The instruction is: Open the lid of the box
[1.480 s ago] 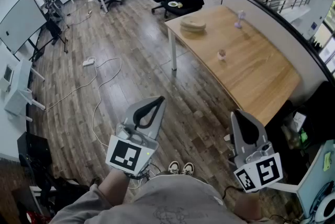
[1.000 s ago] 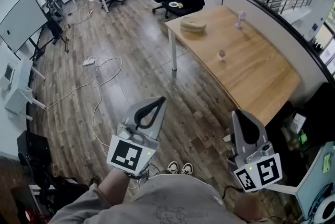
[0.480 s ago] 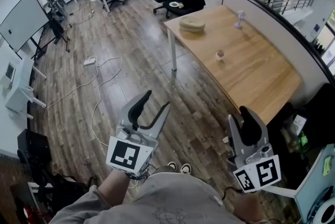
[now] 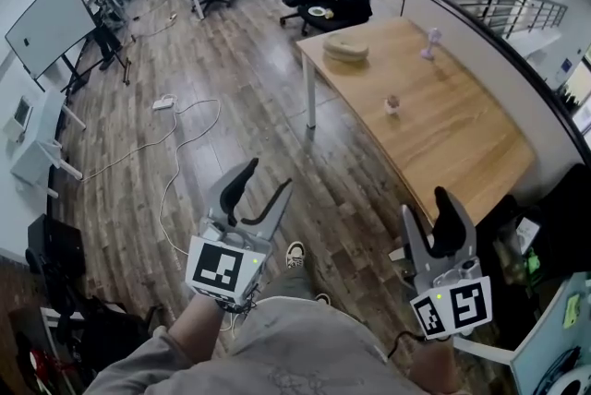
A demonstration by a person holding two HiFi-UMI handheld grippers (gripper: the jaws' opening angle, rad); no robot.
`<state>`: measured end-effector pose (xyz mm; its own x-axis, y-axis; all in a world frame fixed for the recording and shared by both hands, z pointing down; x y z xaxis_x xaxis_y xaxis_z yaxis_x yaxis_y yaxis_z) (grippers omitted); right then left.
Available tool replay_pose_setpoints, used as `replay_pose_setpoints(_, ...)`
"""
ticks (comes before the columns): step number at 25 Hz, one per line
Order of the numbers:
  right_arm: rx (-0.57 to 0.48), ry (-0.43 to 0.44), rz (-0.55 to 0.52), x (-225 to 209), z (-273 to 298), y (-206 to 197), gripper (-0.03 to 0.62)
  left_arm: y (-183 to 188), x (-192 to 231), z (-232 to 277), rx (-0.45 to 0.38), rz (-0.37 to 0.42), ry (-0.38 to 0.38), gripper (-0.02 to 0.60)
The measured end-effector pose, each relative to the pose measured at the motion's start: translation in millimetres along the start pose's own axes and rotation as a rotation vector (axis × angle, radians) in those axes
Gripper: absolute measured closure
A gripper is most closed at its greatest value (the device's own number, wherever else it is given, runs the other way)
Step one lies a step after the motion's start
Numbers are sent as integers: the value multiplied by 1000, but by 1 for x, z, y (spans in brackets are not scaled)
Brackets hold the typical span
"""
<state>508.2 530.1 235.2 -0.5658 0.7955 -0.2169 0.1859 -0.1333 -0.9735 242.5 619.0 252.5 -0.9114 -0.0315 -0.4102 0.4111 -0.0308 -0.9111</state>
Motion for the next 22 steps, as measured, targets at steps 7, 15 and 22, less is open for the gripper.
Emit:
replay_pose_setpoints(7, 10, -9, -8, -16, 32, -7, 372, -33, 22, 31, 19, 46, 17, 348)
replay_pose_setpoints(15, 45, -8, -15, -38, 114, -18, 372, -70, 71, 96, 41, 31, 9, 324)
replay_pose_setpoints(22, 101, -7, -11, -53, 225, -22, 372, -103, 141, 170, 68, 12, -14, 321)
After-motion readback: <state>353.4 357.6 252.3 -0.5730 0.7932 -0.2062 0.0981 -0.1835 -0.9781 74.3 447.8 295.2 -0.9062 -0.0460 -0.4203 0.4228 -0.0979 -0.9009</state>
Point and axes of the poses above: the fingertips, and each gripper's own axes: z forward along the fingers, x to its left, y out of its top, the point moved 7 cm from there along -z, backward along the fingers, and after that the axes turned 13 degrees about z, right-handed, at the moved point
